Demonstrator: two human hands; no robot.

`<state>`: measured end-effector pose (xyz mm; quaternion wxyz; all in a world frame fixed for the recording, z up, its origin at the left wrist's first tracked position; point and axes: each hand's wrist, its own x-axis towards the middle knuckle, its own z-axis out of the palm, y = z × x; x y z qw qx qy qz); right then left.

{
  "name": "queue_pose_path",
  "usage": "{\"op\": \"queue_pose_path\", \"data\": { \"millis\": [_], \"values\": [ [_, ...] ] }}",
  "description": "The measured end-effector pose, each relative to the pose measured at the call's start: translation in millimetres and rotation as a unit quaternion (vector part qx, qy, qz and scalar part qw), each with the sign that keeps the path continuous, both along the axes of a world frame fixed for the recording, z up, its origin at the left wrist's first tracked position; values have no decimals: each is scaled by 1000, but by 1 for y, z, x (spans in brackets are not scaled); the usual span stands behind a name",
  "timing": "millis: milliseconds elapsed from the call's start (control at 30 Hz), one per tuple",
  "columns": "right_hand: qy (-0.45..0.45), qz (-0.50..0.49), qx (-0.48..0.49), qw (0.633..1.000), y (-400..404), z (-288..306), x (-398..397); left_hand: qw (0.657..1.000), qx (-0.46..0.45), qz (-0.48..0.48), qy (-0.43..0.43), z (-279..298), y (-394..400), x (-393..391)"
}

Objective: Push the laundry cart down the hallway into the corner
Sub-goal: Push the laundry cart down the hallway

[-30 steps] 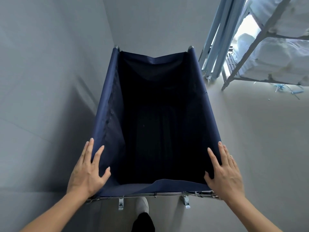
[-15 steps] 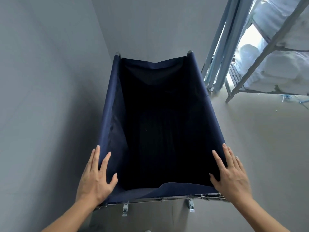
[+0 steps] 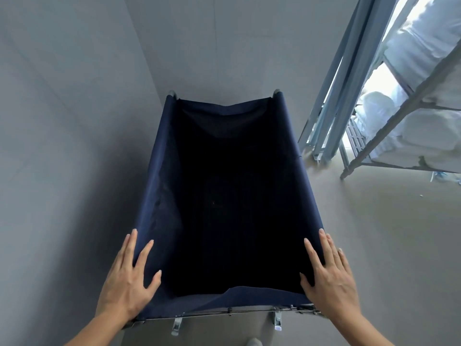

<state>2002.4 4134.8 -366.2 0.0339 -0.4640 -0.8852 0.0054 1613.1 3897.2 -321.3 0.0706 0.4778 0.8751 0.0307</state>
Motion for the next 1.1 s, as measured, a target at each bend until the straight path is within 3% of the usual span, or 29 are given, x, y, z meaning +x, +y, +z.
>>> {"op": "queue_pose_path", "data": {
  "millis": [833,1100],
  "values": [
    [6,20,15,1000,115,-6,-42,1000,9,25,-13,-5,96,-32],
    [21,40,20,999,141,-13,-33,998,-26,48,-10,-2,112,-19]
  ]
}}
